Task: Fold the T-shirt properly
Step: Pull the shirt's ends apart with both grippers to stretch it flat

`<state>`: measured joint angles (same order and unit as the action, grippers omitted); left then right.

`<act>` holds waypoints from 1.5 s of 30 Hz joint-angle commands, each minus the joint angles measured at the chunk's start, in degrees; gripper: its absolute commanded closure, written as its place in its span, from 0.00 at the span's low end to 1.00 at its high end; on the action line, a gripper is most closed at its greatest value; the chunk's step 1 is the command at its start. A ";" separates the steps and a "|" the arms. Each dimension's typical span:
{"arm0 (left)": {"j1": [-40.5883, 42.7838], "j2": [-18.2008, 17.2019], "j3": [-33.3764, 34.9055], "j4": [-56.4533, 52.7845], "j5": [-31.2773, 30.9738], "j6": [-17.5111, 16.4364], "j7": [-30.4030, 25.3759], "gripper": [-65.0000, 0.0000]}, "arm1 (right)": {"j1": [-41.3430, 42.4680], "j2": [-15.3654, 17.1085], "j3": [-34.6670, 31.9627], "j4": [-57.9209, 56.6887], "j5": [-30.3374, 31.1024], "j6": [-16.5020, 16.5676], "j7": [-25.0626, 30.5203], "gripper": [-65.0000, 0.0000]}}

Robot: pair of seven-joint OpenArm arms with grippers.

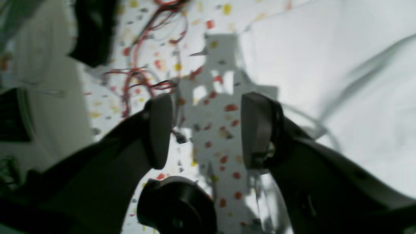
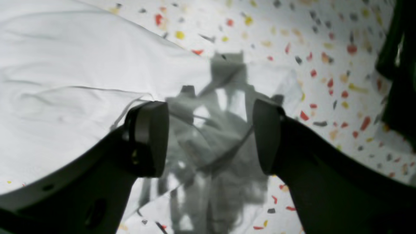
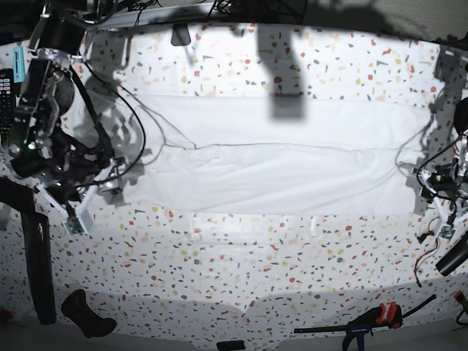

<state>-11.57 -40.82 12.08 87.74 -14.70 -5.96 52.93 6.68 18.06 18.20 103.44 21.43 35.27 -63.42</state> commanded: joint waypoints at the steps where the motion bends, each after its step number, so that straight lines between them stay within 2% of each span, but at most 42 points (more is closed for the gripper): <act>1: -1.29 -1.09 -0.44 0.87 0.20 0.35 -1.09 0.45 | 0.68 0.68 1.55 0.81 1.38 0.87 0.74 0.39; 3: -1.27 -0.98 -0.44 0.87 0.07 -1.44 -1.07 0.32 | -0.04 0.70 4.28 0.81 3.28 1.84 -0.09 0.39; 4: -1.27 -0.96 -0.44 0.85 0.04 -2.49 -1.05 0.30 | -0.42 0.68 5.60 0.81 4.24 2.29 -0.33 0.39; 7: -1.29 -0.98 -0.44 0.85 -0.39 -5.42 -0.22 0.30 | -1.84 0.70 9.05 0.81 7.52 3.76 -0.79 0.39; 9: -1.29 -1.05 -0.44 0.85 -3.56 -6.12 1.14 0.30 | -3.10 0.87 10.73 0.83 9.35 4.73 -0.81 0.39; 11: -1.31 -1.16 -0.46 0.85 -6.97 -6.32 1.38 0.30 | -4.85 1.38 11.58 0.83 10.43 4.73 -0.81 0.39; 17: -2.86 -1.11 -0.52 0.85 -8.50 -6.27 -0.55 0.30 | -11.37 2.71 12.24 2.10 10.51 4.73 -0.81 0.39; 20: -3.87 -1.09 -1.86 0.85 -11.91 -6.49 -0.26 0.30 | -14.38 2.69 12.33 3.52 10.34 4.73 -0.66 0.39; 22: -3.96 -1.11 -3.72 0.81 -14.51 -8.31 -0.17 0.30 | -16.50 2.69 12.33 5.16 10.38 4.73 -0.11 0.39; 26: -3.82 -1.09 -9.53 -2.45 -23.52 -13.03 0.09 0.30 | -20.90 2.69 12.33 10.36 10.34 4.73 1.44 0.39; 32: -3.82 -1.14 -18.64 -16.90 -39.85 -24.50 3.43 0.30 | -27.15 2.25 12.35 18.34 10.34 4.73 1.33 0.39; 36: -3.82 -1.11 -20.39 -26.29 -42.86 -33.53 3.96 0.30 | -31.08 1.55 12.33 21.94 10.40 4.73 1.40 0.39; 41: -3.85 -1.09 -20.39 -33.33 -46.93 -34.04 4.31 0.30 | -37.27 1.16 12.33 25.51 10.29 4.73 1.22 0.39; 45: -3.82 -1.09 -20.39 -34.38 -44.17 -34.04 1.84 0.30 | -42.16 1.16 12.33 28.15 10.56 4.73 1.25 0.39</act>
<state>-14.28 -40.14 -7.79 52.75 -57.74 -39.48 55.61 -35.42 18.59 30.24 130.54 31.66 39.72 -63.07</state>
